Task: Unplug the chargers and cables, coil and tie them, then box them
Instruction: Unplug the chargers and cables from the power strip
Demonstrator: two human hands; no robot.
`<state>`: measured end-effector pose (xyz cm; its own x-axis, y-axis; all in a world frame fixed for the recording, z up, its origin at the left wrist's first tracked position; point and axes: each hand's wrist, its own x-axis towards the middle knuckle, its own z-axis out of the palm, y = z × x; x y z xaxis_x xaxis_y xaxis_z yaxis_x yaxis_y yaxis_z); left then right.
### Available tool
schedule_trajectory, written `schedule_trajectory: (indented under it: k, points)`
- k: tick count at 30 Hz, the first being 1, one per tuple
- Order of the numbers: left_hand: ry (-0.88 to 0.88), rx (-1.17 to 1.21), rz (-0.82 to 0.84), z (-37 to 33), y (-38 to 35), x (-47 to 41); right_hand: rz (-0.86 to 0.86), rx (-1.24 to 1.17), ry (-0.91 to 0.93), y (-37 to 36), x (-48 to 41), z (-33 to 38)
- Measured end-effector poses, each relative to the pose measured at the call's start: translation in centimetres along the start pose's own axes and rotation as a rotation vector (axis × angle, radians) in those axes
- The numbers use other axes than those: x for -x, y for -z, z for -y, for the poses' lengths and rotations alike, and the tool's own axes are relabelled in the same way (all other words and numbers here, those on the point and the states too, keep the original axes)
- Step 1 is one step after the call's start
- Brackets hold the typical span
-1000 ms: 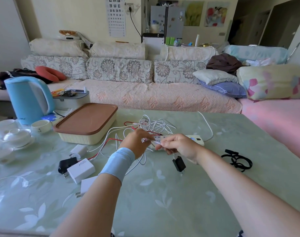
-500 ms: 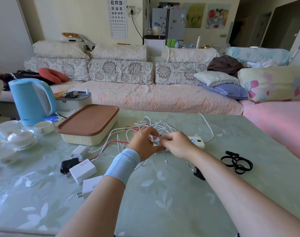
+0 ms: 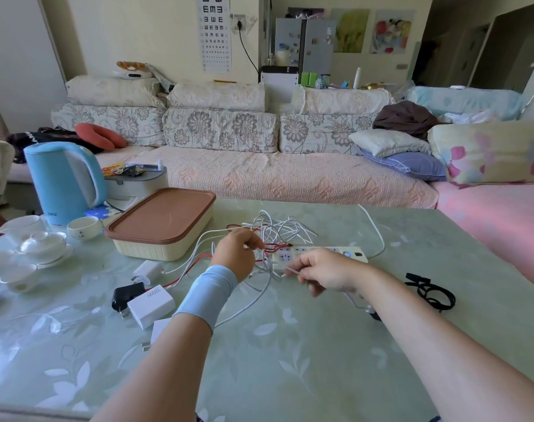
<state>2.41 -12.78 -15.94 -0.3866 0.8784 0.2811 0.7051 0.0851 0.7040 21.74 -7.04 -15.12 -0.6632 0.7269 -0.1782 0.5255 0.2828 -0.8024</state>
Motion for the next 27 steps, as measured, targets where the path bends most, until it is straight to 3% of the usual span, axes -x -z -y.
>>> schedule_trajectory:
  k: [3, 6, 10, 17, 20, 23, 25, 27]
  points:
    - [-0.112, 0.023, 0.041, -0.7, -0.4, 0.4, -0.06, 0.019, -0.068, -0.3, 0.1, 0.4]
    - [-0.239, 0.056, 0.091, -1.7, -0.9, 0.7, -0.173, -0.233, 0.029, -0.1, 0.2, 2.1]
    - [-0.227, -0.106, 0.133, -1.2, -1.4, 0.8, -0.293, -0.526, 0.235, 0.4, 0.5, 3.2]
    - [-0.113, -0.403, 0.199, -0.5, 0.3, 0.7, -0.389, -0.762, 0.322, 1.2, 0.8, 2.6]
    - [-0.146, -0.475, 0.249, -0.1, 0.4, 0.8, -0.534, -0.454, 0.176, 1.0, 0.6, 2.1]
    - [-0.183, -0.472, 0.297, -0.1, 0.6, 0.7, -0.658, 0.109, -0.083, 0.8, 0.3, 1.5]
    - [-0.18, -0.447, 0.3, -0.2, 0.8, 0.7, -0.624, 0.431, -0.2, 0.7, 0.2, 0.9]
    - [-0.185, -0.444, 0.304, -0.4, 0.9, 0.7, -0.576, 0.65, -0.174, 0.0, 0.4, 0.9]
